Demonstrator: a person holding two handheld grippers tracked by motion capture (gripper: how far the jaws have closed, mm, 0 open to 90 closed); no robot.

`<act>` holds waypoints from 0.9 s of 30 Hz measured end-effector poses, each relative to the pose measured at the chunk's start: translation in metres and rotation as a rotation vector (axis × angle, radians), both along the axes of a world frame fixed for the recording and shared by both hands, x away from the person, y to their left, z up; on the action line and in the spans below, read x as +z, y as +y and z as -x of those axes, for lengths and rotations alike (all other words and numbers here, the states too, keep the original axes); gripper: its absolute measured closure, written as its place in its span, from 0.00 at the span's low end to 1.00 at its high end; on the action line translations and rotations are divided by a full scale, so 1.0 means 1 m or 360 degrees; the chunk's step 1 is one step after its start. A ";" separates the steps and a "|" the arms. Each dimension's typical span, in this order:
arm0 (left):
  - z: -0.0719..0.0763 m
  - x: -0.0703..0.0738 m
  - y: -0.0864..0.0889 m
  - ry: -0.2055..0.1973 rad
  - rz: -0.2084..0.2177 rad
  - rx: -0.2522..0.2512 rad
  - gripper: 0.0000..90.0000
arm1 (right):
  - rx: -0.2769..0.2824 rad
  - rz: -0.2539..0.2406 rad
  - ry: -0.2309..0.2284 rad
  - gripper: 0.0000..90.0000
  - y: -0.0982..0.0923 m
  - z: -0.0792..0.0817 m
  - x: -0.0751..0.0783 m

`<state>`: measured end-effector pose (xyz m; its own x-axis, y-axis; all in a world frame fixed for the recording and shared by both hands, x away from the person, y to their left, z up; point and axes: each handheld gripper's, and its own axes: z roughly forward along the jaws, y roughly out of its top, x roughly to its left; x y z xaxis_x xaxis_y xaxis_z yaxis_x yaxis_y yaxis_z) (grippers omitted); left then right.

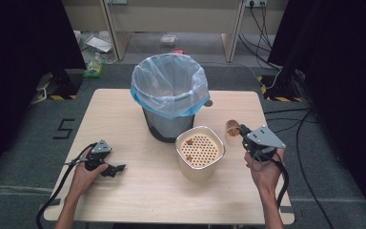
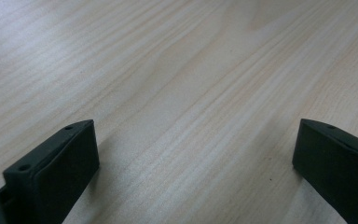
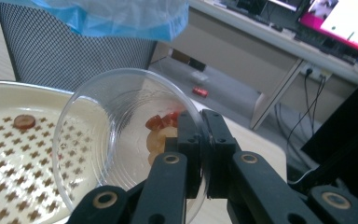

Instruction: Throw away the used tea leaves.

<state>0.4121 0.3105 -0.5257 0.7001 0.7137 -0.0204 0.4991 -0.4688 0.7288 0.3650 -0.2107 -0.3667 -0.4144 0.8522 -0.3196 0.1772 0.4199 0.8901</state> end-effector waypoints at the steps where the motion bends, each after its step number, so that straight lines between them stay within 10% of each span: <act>1: 0.000 0.000 0.000 0.0000 0.0001 0.0001 0.00 | 0.0002 0.0019 -0.0014 0.97 0.004 -0.002 0.001; 27: 0.000 0.000 0.000 0.0000 0.0000 0.0000 0.00 | -0.0011 0.0498 -0.0567 0.97 0.074 -0.011 -0.006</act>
